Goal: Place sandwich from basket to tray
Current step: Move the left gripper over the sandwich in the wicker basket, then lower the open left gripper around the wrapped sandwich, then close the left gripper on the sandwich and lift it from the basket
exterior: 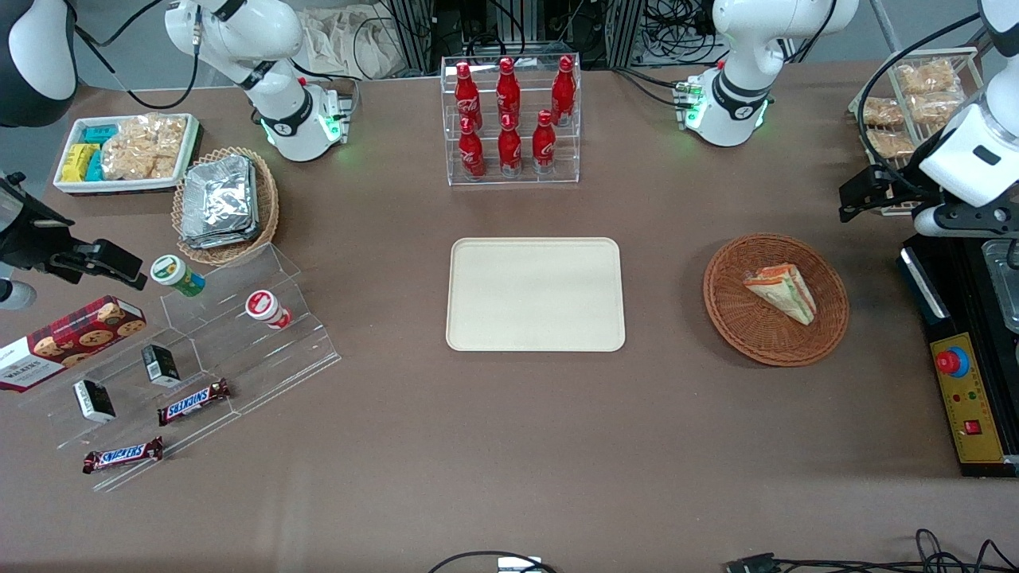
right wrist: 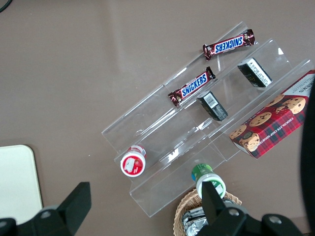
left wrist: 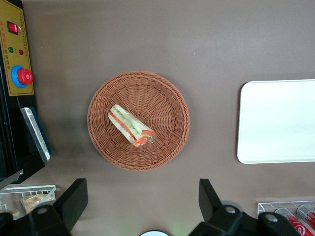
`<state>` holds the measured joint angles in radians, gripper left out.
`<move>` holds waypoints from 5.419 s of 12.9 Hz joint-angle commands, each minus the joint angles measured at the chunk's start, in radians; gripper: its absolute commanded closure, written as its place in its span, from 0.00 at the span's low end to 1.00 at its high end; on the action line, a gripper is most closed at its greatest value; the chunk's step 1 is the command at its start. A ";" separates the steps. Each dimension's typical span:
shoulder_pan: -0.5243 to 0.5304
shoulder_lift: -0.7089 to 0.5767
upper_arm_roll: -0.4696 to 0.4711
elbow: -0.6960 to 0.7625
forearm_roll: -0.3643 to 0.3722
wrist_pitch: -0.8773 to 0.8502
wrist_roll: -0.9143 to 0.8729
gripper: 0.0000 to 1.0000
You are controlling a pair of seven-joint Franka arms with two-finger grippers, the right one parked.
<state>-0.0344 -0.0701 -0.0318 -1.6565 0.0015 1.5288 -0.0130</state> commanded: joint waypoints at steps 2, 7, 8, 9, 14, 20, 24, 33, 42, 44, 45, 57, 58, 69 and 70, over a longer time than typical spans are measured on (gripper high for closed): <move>0.016 0.004 -0.008 0.043 0.000 -0.035 0.001 0.00; 0.021 0.026 -0.007 0.032 0.018 -0.033 -0.001 0.00; 0.022 0.024 -0.005 0.005 0.024 -0.021 -0.005 0.00; 0.024 0.021 -0.004 -0.026 0.025 0.000 -0.007 0.00; 0.024 -0.028 0.058 -0.302 0.025 0.256 -0.093 0.00; 0.024 -0.039 0.059 -0.529 0.038 0.486 -0.251 0.00; 0.042 -0.034 0.058 -0.637 0.048 0.620 -0.376 0.00; 0.033 0.030 0.050 -0.793 0.123 0.882 -0.639 0.00; 0.033 0.101 0.050 -0.868 0.130 1.065 -0.725 0.00; 0.033 0.121 0.050 -0.873 0.129 1.096 -0.746 0.00; 0.033 0.134 0.050 -0.879 0.129 1.113 -0.746 0.00; 0.042 0.159 0.052 -0.921 0.130 1.206 -0.739 0.66; 0.042 0.156 0.053 -0.918 0.130 1.203 -0.731 0.69; 0.030 0.006 0.046 -0.562 0.121 0.575 -0.287 0.80; 0.019 0.006 0.041 -0.521 0.112 0.535 -0.242 0.80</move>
<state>-0.0052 -0.0717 0.0200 -2.2696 0.1202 2.1586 -0.3340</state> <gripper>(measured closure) 0.797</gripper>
